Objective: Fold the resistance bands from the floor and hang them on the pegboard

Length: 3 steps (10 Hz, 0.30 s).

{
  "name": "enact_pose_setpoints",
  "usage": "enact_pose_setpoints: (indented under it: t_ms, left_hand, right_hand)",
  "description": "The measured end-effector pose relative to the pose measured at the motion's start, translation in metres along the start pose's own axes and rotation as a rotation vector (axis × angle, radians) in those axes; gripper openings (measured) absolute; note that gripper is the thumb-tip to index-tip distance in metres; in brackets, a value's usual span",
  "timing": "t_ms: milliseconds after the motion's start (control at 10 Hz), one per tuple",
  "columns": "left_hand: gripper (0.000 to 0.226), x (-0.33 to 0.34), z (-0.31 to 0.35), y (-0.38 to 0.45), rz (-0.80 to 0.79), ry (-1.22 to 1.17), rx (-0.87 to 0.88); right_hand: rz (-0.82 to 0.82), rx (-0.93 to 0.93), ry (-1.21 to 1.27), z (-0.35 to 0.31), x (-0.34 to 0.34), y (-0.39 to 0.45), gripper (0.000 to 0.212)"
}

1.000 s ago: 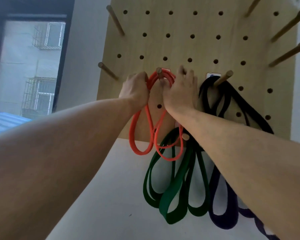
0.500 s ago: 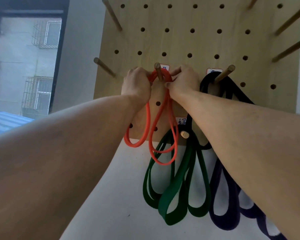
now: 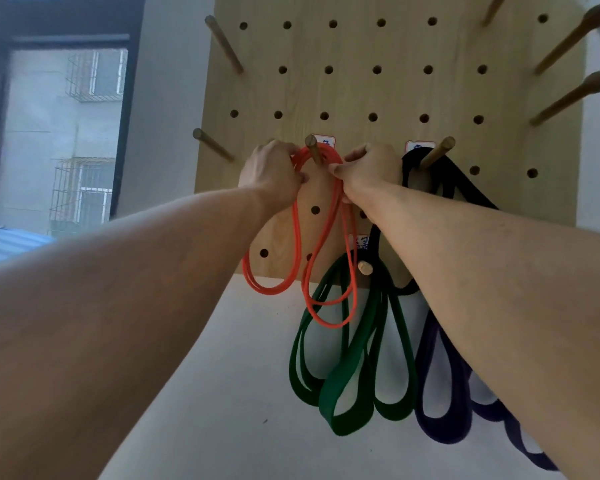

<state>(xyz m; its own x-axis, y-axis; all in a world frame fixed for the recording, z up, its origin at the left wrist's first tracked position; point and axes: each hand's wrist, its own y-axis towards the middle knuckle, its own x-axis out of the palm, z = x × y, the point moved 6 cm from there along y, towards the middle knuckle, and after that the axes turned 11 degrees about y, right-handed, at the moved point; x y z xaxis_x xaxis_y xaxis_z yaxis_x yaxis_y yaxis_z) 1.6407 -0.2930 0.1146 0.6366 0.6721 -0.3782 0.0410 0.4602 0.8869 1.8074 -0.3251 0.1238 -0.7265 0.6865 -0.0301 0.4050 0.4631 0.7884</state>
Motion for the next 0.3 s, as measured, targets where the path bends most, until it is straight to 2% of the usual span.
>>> enact_pose_setpoints:
  t_ms: [100, 300]
  left_hand:
    - [0.055, -0.011, 0.003, -0.003, -0.011, 0.006, -0.018]
    - [0.056, -0.037, 0.007, -0.012, -0.026, -0.004, -0.05]
  right_hand:
    - [-0.005, 0.001, -0.019, -0.009, -0.009, -0.003, 0.031]
    - [-0.02, 0.042, -0.049, -0.021, -0.026, -0.014, 0.025]
